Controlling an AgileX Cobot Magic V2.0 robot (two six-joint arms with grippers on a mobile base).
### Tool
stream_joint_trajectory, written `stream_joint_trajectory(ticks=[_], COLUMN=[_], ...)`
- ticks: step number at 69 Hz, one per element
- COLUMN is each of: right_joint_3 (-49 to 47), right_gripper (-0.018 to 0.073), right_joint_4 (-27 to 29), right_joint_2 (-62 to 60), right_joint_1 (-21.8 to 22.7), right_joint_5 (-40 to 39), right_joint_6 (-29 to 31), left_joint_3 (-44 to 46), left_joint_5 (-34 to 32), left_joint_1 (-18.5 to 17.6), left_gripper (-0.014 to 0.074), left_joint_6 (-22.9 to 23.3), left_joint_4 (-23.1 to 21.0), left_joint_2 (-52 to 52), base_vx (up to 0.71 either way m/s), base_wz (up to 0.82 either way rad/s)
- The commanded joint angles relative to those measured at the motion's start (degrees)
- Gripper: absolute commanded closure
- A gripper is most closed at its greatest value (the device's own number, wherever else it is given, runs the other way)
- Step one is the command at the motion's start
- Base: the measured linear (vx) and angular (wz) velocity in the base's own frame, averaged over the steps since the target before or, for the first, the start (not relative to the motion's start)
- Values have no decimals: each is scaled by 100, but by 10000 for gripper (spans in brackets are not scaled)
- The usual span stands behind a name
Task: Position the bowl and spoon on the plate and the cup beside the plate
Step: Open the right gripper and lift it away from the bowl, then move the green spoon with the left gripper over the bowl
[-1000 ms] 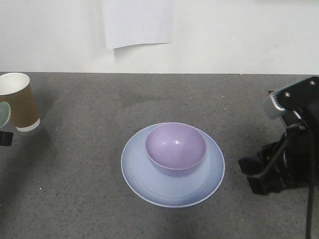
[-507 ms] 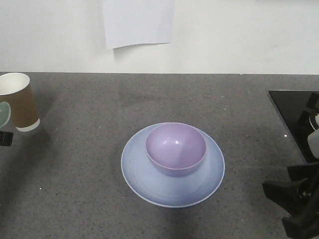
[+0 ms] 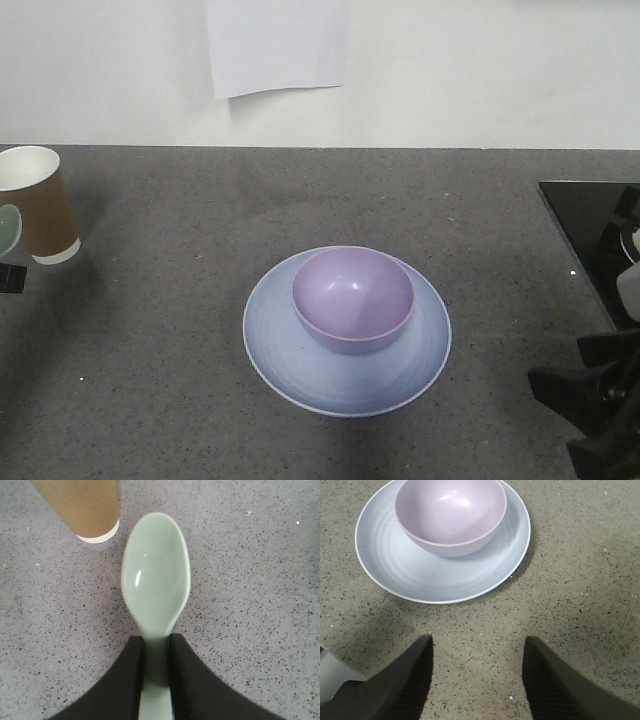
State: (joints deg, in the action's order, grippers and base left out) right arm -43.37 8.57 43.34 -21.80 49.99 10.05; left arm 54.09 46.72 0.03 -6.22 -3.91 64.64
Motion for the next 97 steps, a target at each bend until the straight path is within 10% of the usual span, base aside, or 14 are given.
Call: stream_joint_trajectory(ticks=[1,27,42,68,97], right_joint_3=[-139,-139,-139,-139,-139], right_gripper=[169,169,169,169,169], right_joint_4=[-14,-14,-14,-13,-13], right_joint_2=[-13,-13,-13,-13,-13], right_joint_1=[-9,-9,-9,-9,-9], right_joint_5=[-266,-266,-266,-265,-265], right_joint_6=[53,53,53,53,53], left_joint_3=[144,144,156,164,164], left_joint_5=[-298,-329,10,162,115], left_joint_1=[6,6,-13,-317,-1058], left_gripper=[541,541,541,541,541], left_joint_6=[11,-52,-1122,-3363,-3682], left_joint_4=[-71,-71,-187,-1610,-1710], left_joint_2=[-113,-113,-113,-113,-100], base_vx=[0,0,0,0,0], base_wz=[0,0,0,0,0])
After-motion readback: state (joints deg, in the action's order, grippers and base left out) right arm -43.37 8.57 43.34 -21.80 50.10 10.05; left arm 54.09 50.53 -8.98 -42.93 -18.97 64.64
